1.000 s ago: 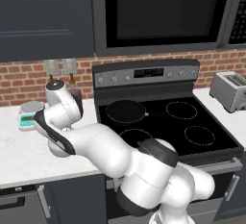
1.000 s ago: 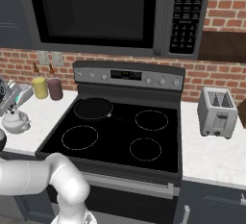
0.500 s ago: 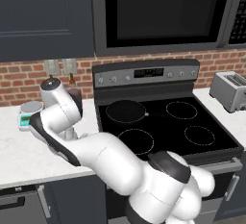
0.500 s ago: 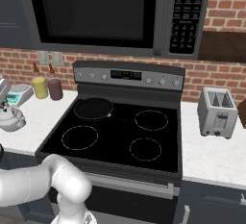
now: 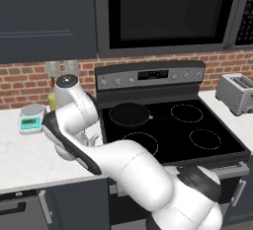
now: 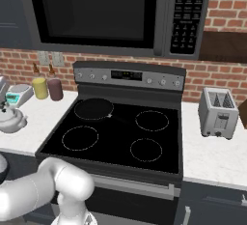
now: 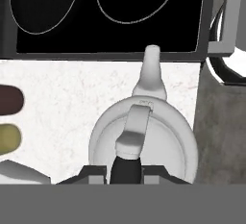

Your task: Pick the kettle from the counter and place it on a stove burner. Then turn the burner on.

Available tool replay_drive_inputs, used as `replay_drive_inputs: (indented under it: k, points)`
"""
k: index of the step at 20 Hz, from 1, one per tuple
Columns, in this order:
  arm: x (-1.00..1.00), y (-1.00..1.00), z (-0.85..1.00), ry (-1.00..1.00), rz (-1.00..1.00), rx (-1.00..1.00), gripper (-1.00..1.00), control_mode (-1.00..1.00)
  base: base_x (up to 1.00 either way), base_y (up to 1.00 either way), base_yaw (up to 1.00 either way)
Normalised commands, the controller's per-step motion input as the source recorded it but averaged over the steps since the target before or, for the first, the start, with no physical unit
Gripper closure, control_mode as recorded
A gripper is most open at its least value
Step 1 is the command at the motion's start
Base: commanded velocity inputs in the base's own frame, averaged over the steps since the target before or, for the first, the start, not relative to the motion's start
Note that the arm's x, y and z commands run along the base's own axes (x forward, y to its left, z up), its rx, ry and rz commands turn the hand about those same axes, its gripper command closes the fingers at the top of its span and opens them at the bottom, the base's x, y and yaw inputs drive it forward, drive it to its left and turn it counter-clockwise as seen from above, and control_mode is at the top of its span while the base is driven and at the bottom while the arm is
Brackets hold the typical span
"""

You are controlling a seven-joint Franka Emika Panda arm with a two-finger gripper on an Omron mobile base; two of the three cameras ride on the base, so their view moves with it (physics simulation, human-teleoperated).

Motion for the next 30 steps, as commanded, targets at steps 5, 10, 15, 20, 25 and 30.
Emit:
replay_drive_inputs:
  k: [5, 10, 15, 20, 25, 30]
  points:
    - [-0.16, -0.54, 0.24, 0.0, 0.07, 0.0, 1.0, -1.0, 0.0, 0.0, 0.0]
    - [-0.27, -0.54, 0.11, 0.0, 0.1, 0.0, 1.0, -1.0, 0.0, 0.0, 0.0]
    - [-0.3, -0.61, 0.09, 0.0, 0.12, 0.0, 1.0, -1.0, 0.0, 0.0, 0.0]
    - [-0.2, -0.57, 0.13, 0.0, 0.13, -0.04, 1.0, -1.0, 0.0, 0.0, 0.0]
    - [0.0, -0.65, 0.09, 0.01, 0.13, -0.02, 1.0, -1.0, 0.0, 0.0, 0.0]
    - [0.0, -0.62, 0.18, 0.07, 0.13, -0.03, 1.0, -1.0, 0.0, 0.0, 0.0]
